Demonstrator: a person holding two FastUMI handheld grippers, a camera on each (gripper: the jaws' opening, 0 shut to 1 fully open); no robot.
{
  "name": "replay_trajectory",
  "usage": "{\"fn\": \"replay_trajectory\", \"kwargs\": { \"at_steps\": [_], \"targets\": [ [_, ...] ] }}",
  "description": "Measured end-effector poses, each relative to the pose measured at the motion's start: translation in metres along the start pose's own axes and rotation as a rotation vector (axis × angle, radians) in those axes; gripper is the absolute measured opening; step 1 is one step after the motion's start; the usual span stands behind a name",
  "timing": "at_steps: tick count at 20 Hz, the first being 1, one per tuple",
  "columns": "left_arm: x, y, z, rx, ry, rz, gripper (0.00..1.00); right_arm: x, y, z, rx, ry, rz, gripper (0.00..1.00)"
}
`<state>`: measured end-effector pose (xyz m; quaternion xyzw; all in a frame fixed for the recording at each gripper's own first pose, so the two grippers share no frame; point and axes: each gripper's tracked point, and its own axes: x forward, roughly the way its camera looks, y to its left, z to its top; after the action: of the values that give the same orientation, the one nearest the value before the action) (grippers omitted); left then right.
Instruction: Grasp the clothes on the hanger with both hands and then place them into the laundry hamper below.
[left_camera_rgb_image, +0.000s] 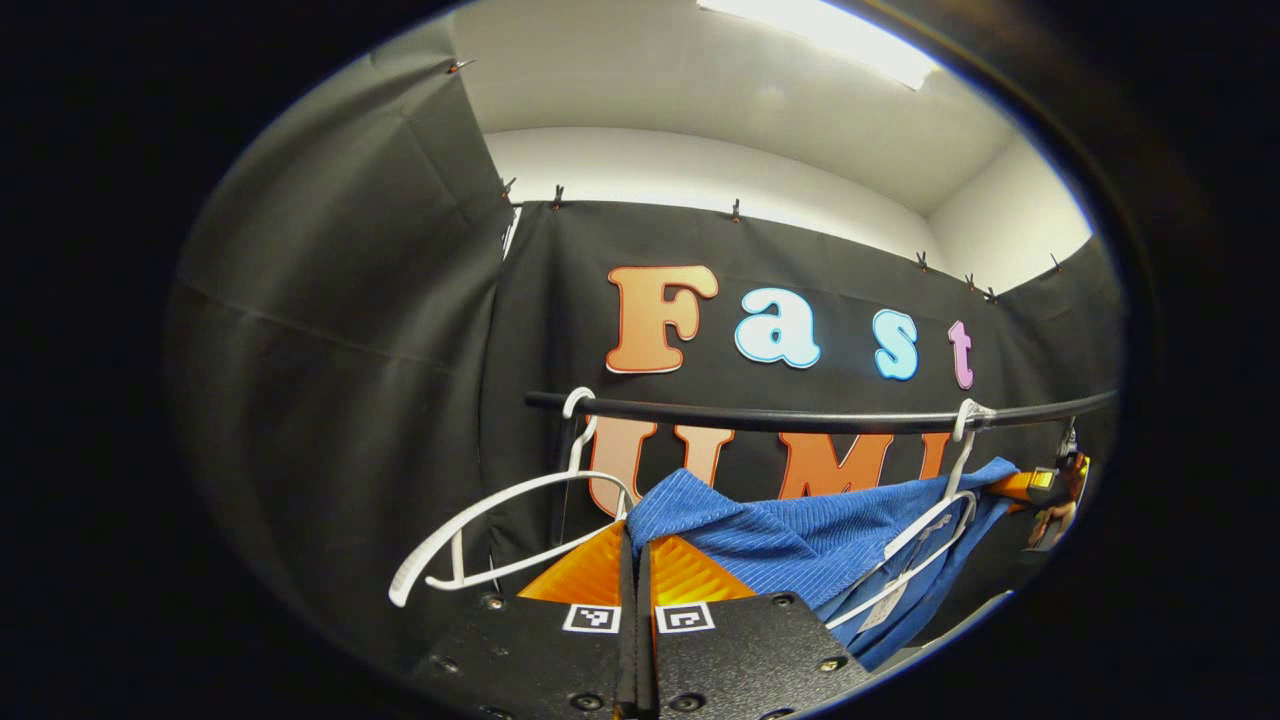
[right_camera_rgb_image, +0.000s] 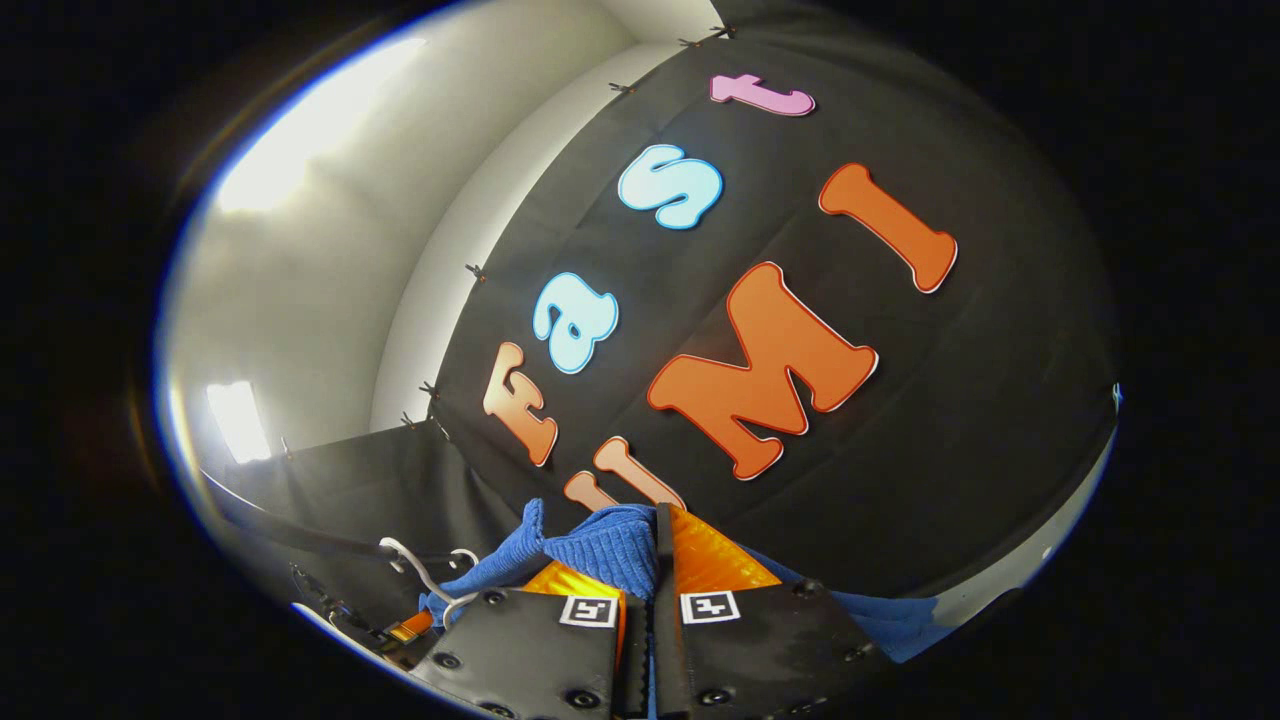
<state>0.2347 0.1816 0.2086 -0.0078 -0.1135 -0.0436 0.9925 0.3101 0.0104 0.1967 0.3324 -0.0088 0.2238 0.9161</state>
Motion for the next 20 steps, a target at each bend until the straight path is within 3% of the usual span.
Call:
{"fn": "replay_trajectory", "kwargs": {
  "at_steps": [4,10,20],
  "targets": [
    [0.012,-0.003,-0.013,0.003,0.019,-0.015,0.0,0.009,-0.023,-0.003,0.002,0.008,-0.052,0.1],
    [0.021,0.003,-0.06,-0.078,0.129,-0.003,0.0,0.027,-0.064,-0.031,0.003,0.055,-0.172,0.1],
    [-0.017,0.011,-0.105,-0.142,0.23,0.023,0.0,-0.002,-0.092,-0.078,-0.003,0.134,-0.244,0.1]
  ]
}}
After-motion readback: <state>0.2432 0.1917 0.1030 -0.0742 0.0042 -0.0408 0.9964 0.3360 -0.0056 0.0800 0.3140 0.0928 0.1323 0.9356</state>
